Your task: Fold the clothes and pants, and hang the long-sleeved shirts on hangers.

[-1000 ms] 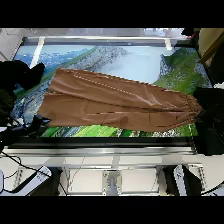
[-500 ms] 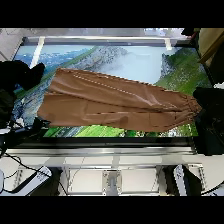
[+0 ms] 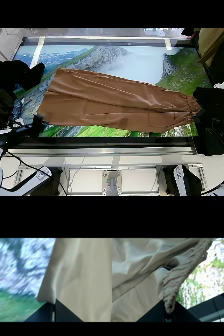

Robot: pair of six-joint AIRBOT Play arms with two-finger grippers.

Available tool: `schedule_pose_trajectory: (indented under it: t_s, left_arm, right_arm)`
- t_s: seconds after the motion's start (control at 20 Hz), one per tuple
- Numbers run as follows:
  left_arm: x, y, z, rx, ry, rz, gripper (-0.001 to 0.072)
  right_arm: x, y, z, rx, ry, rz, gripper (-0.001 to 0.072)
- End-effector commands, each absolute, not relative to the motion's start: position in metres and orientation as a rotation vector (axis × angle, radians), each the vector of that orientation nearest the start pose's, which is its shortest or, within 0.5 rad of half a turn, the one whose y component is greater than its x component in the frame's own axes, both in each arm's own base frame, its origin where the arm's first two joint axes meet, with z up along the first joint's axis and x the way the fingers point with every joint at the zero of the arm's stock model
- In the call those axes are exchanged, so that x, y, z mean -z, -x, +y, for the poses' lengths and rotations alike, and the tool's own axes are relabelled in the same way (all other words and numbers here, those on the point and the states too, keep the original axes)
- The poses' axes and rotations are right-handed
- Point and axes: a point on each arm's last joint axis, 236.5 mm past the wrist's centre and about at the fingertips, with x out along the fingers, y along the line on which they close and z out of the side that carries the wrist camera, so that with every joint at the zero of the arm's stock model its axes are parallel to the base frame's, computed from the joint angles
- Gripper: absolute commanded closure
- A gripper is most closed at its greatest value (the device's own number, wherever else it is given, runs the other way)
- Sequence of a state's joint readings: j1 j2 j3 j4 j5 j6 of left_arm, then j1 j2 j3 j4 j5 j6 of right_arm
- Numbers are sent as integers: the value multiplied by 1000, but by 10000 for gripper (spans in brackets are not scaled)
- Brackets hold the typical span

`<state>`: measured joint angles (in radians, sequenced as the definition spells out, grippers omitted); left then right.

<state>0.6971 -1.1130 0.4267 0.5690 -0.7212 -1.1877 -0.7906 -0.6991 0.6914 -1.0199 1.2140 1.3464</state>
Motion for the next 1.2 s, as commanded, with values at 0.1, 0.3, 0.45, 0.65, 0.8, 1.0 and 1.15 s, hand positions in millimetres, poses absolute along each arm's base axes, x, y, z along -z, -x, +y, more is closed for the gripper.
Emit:
schedule_pose_trajectory:
  t_s: [0.1,0.3,0.45,0.65,0.8,1.0,1.15]
  left_arm:
    - [0,-325,116,-236,923,684,698]
    - [-62,-305,126,-231,644,694,699]
    - [-41,-284,117,-231,637,834,699]
    - [-6,-271,118,-230,646,974,698]
    - [23,-269,117,-217,706,1065,698]
    - [52,-266,113,-203,773,1154,697]
    - [54,-262,108,-183,782,1178,698]
  right_arm:
    - [-78,-241,-103,243,-551,986,669]
    - [-110,-237,-116,262,-430,975,669]
    - [-63,-217,-109,263,-473,1100,669]
    - [26,-174,-76,225,-578,1316,668]
    - [52,-158,-77,258,-569,1367,668]
    - [41,-165,-93,296,-522,1332,668]
    - [24,-169,-111,344,-469,1306,668]
